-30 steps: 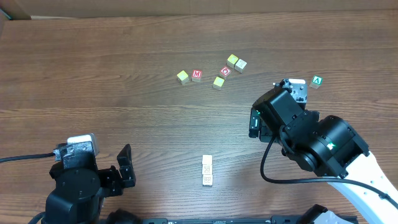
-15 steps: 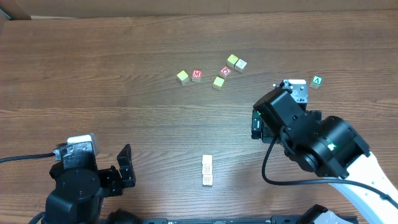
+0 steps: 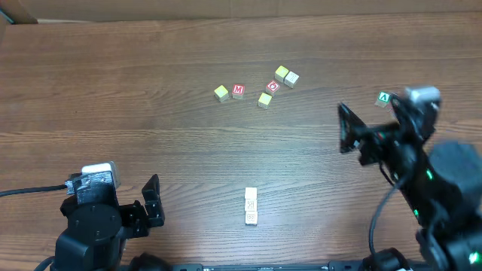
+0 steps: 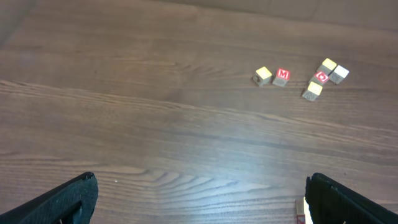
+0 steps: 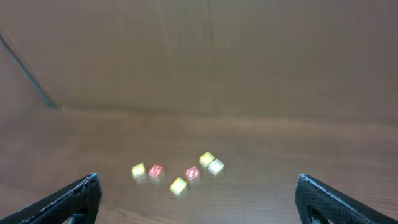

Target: Flip 3 blocks

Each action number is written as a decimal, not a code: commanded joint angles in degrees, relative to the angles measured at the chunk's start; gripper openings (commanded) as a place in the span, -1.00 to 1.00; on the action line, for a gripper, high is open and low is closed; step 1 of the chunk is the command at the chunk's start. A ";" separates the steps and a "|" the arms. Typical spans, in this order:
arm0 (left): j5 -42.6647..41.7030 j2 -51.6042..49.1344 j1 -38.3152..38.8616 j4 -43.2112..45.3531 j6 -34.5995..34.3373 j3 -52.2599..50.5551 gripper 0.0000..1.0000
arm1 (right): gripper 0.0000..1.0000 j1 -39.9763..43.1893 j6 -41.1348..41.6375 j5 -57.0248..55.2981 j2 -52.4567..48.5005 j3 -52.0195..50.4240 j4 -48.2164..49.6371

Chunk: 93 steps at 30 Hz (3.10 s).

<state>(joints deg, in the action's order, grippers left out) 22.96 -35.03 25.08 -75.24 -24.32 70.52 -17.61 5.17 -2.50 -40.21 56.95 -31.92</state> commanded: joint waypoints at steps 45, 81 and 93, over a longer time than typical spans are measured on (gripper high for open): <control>0.04 0.17 0.07 0.04 -0.55 0.09 1.00 | 1.00 16.39 -4.96 14.64 40.06 -56.52 28.13; 0.04 0.17 0.07 0.04 -0.55 0.09 1.00 | 1.00 16.39 -3.50 14.60 40.04 -56.50 28.20; -2.69 2.58 -12.79 10.60 0.35 -5.11 0.99 | 1.00 16.39 -3.50 14.60 40.04 -56.50 28.20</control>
<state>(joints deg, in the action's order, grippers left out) 22.41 -34.35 16.69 -67.24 -24.27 68.55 -1.52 1.67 11.81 -0.73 1.06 -4.03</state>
